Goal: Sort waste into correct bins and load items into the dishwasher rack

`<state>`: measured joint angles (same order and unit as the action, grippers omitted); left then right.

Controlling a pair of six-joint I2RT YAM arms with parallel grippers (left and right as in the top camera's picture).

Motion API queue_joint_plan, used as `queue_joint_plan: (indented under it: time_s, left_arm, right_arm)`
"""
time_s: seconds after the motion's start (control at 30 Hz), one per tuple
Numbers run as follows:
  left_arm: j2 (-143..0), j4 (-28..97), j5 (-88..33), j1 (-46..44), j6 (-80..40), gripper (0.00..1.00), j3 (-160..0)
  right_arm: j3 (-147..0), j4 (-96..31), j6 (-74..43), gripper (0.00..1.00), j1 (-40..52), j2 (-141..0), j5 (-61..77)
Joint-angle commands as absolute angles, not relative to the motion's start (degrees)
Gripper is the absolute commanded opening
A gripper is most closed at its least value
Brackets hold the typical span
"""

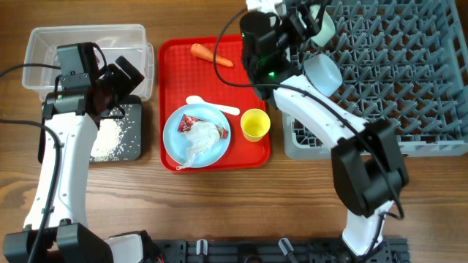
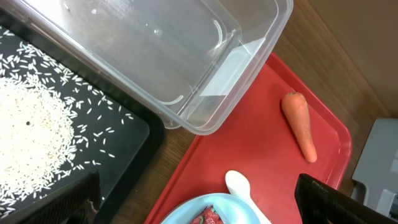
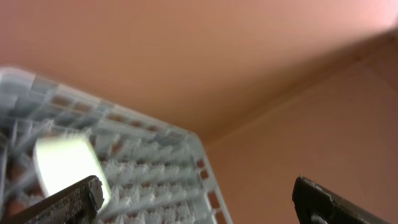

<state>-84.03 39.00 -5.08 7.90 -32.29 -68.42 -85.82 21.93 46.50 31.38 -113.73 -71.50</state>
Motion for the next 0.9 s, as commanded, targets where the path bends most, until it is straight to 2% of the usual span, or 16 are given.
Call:
queue_joint_plan:
  time_s: [0.0, 0.07, 0.17, 0.4, 0.6, 0.73, 0.87]
  left_arm:
    - [-84.4, 38.8, -5.7, 8.1, -31.7, 1.0, -68.3]
    - [-84.4, 38.8, -5.7, 8.1, -31.7, 1.0, -68.3]
    - [-84.4, 38.8, -5.7, 8.1, -31.7, 1.0, -68.3]
    - [-84.4, 39.1, -5.8, 8.1, -30.0, 1.0, -68.3]
    - [-84.4, 40.0, -5.9, 8.1, -29.8, 1.0, -68.3]
    - [-84.4, 39.6, -11.6, 6.5, -20.9, 1.0, -68.3]
    - [-84.4, 39.7, -12.1, 2.0, -13.9, 1.0, -68.3]
  right_arm:
    - [-86.8, 24.1, 51.0, 1.0, 32.4, -110.0, -69.0]
    - [-86.8, 21.9, 50.4, 1.0, 33.2, -110.0, -66.0]
    - [-86.8, 13.4, 40.8, 1.0, 34.0, -110.0, -58.8]
    - [-86.8, -12.3, 9.4, 1.0, 34.3, -107.6, -29.1]
    - [-86.8, -23.0, -0.5, 1.0, 36.4, -93.3, -26.3]
    - [-86.8, -28.8, -5.3, 1.0, 35.0, -81.9, -13.5]
    - [-86.8, -36.3, -10.3, 1.0, 30.2, -77.2, 2.1]
